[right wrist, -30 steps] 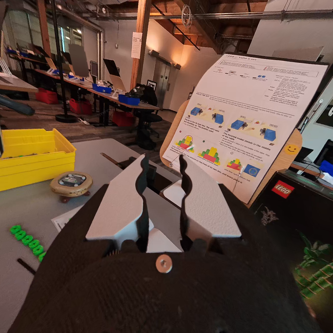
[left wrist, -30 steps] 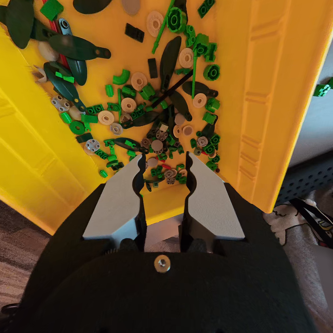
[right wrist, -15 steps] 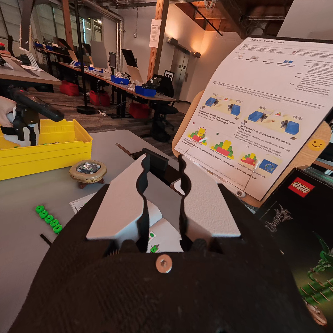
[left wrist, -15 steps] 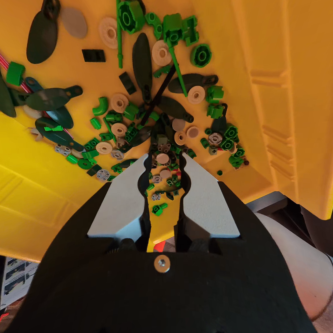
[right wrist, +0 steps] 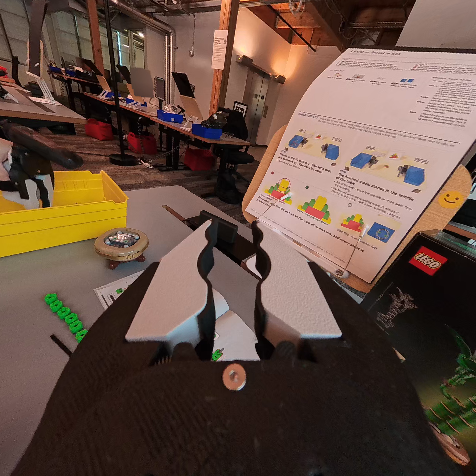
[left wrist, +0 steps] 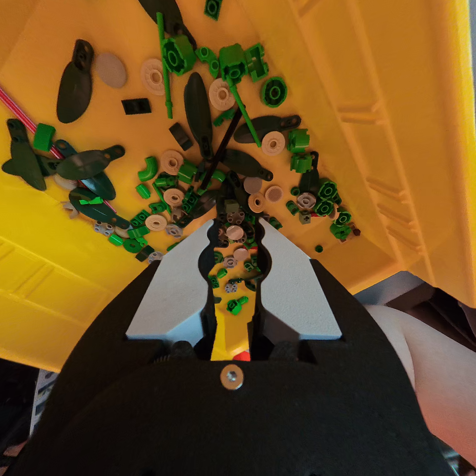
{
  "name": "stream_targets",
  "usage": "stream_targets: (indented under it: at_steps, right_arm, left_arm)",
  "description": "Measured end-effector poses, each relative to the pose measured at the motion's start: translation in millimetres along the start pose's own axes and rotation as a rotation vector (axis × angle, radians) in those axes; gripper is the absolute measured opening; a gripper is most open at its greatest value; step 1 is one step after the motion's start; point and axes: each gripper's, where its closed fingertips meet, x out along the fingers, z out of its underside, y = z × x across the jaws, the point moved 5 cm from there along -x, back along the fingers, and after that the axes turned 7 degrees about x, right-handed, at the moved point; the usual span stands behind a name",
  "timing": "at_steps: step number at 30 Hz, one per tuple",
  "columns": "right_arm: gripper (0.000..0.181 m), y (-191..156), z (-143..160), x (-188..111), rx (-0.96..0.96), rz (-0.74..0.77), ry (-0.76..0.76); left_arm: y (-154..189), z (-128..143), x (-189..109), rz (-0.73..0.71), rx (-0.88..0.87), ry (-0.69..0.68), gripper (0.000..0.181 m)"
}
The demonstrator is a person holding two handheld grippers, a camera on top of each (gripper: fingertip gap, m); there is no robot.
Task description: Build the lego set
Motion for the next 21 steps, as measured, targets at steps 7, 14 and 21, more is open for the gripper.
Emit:
stream_targets:
  at_steps: [7, 14, 21]
  right_arm:
    - [0.026, -4, 5, 7, -0.002, -0.016, -0.032]
    - [0.026, -8, 7, 9, -0.007, -0.033, -0.051]
    - [0.026, -5, 10, 9, 0.007, -0.033, -0.067]
  left_arm:
    - [-8, -2, -10, 0.016, 0.047, 0.181, 0.023]
    - [-12, 0, 8, -0.001, 0.062, 0.068, 0.027]
    - [-9, 0, 14, 0.032, 0.067, 0.039, 0.023]
